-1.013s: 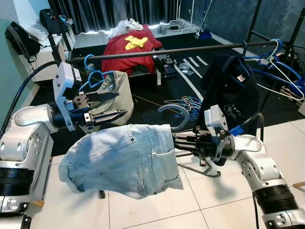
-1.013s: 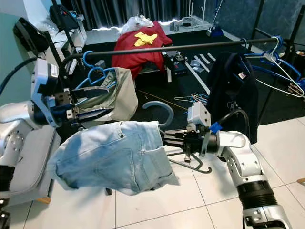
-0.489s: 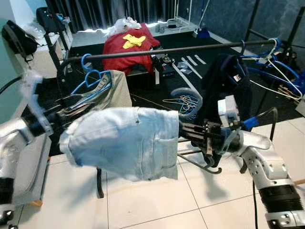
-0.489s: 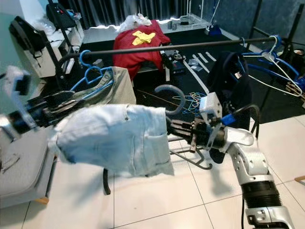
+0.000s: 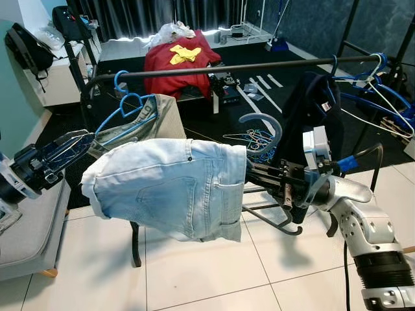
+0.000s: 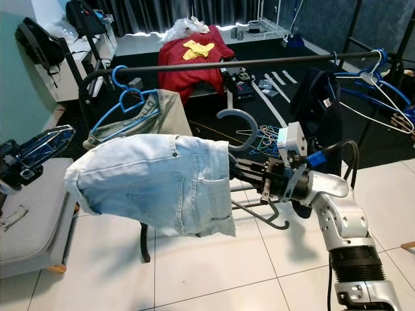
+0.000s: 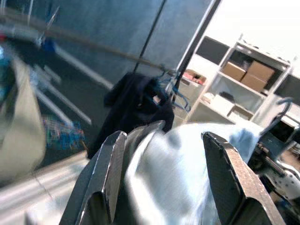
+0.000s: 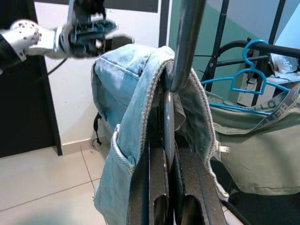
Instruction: Hang hanger
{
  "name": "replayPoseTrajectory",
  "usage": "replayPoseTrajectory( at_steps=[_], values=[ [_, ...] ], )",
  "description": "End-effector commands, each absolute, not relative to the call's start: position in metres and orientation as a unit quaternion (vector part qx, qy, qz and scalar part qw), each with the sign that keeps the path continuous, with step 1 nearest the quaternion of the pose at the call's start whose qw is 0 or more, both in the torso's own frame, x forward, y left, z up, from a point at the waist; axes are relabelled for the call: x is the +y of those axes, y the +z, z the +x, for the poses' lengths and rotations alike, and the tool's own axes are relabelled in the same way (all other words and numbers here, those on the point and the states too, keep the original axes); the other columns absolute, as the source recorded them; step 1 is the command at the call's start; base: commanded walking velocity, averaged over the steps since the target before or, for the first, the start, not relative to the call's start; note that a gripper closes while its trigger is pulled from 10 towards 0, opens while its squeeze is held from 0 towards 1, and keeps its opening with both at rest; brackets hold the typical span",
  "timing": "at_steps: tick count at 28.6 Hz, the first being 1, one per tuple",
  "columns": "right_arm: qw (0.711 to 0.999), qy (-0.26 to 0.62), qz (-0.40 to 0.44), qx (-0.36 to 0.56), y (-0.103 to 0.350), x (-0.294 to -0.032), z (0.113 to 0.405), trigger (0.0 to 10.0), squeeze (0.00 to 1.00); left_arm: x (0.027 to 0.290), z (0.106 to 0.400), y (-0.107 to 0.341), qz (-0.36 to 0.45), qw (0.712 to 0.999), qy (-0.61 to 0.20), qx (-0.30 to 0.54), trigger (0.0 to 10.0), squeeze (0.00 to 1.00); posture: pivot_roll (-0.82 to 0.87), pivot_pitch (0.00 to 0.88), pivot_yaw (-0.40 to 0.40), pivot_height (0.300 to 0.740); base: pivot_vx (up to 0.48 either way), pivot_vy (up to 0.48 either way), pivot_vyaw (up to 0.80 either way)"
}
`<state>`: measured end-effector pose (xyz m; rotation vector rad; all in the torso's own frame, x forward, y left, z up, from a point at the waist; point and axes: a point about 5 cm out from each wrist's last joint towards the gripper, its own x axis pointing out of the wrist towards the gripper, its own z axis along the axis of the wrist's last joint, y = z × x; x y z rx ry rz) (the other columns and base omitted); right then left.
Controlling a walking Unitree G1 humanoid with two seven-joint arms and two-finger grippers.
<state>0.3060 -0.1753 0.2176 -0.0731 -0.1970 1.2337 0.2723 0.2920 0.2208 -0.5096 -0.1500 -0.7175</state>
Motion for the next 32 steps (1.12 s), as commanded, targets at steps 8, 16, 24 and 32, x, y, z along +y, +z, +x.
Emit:
replayPoseTrajectory(
  at_steps=[8,16,24,32],
  values=[
    [0.805,0.581,-0.022,-0.121,0.229,-0.171,0.305,0.0,0.00,0.286,0.265,0.178,-0.312,0.897,-0.313,0.003,10.0,0.00,-0.04,0.072,0.042,0.740,0.000,0.000,0.00],
    [0.803,0.584,-0.020,-0.120,0.229,-0.170,0.304,0.0,0.00,0.281,0.252,0.174,-0.380,0.865,-0.328,0.009,10.0,0.00,-0.04,0.072,0.041,0.740,0.000,0.000,0.00],
    [0.799,0.590,-0.016,-0.116,0.227,-0.167,0.302,0.0,0.00,0.267,0.253,0.177,-0.396,0.849,-0.350,-0.016,9.9,0.00,-0.04,0.065,0.042,0.740,0.000,0.000,0.00],
    [0.791,0.600,0.002,-0.122,0.225,-0.160,0.297,0.0,0.00,0.255,0.275,0.162,-0.390,0.878,-0.276,-0.021,0.0,0.00,-0.04,0.052,0.051,0.740,0.000,0.000,0.00]
  ],
)
